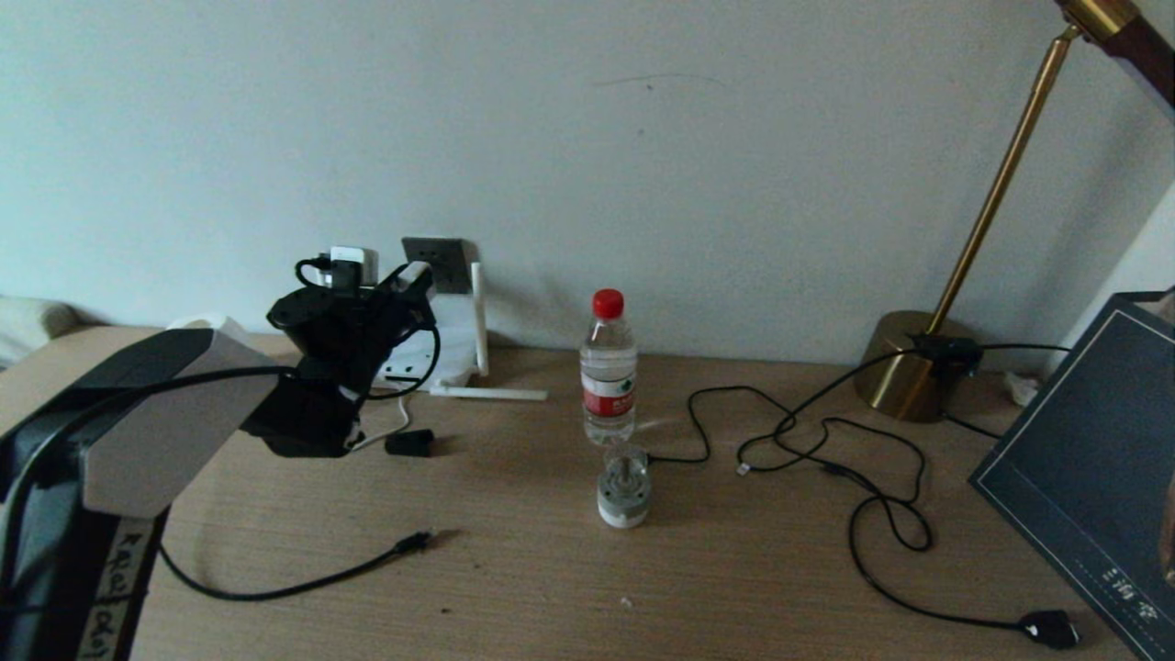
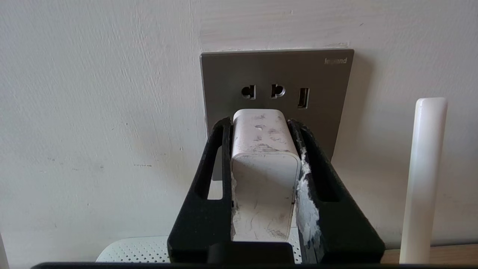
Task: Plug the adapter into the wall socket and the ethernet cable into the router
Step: Plug plug into socket
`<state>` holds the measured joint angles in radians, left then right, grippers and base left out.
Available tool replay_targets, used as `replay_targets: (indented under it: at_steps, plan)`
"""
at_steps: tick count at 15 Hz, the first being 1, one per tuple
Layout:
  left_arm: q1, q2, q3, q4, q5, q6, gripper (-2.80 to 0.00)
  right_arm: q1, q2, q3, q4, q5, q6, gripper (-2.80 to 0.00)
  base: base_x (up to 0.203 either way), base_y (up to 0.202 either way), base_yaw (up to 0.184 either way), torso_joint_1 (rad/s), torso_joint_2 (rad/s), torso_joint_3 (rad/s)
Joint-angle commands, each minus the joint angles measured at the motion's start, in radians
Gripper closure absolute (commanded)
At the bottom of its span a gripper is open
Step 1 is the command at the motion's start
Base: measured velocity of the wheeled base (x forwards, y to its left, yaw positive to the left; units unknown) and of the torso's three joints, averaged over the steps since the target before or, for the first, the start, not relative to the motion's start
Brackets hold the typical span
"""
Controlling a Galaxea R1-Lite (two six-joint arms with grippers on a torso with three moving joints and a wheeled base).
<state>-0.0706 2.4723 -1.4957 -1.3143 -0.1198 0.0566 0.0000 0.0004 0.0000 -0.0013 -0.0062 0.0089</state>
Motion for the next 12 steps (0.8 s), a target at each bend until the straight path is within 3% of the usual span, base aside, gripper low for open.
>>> replay_targets:
  at_steps: [1, 12]
  plan:
    - [-0.001, -0.003, 0.002, -0.015, 0.0, 0.0, 0.0, 0.0, 0.0, 0.0, 0.0, 0.0, 0.0, -2.8, 0.0, 0.0, 0.0, 0.0, 0.0, 0.0]
    - [-0.018, -0.019, 0.03, -0.049, 0.0, 0.0, 0.0, -0.001, 0.0, 0.0, 0.0, 0.0, 0.0, -2.8, 0.0, 0.0, 0.0, 0.0, 0.0, 0.0]
